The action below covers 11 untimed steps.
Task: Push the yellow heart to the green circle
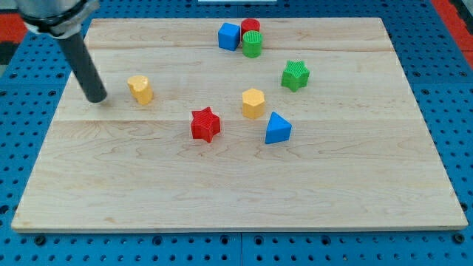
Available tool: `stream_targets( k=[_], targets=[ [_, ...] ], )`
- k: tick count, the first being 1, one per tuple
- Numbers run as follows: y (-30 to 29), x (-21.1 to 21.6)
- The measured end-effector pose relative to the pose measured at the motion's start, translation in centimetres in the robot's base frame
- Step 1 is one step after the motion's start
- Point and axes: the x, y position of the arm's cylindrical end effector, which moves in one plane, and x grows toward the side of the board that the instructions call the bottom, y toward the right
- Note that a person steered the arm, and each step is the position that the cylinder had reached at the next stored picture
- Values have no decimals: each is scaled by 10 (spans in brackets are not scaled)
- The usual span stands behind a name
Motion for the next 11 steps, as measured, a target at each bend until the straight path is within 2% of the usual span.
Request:
stream_targets(
  k=[4,7,9,10,11],
  targets=[
    [87,-23],
    [165,-61],
    [197,-89],
    [199,-93],
    [195,-64]
  ],
)
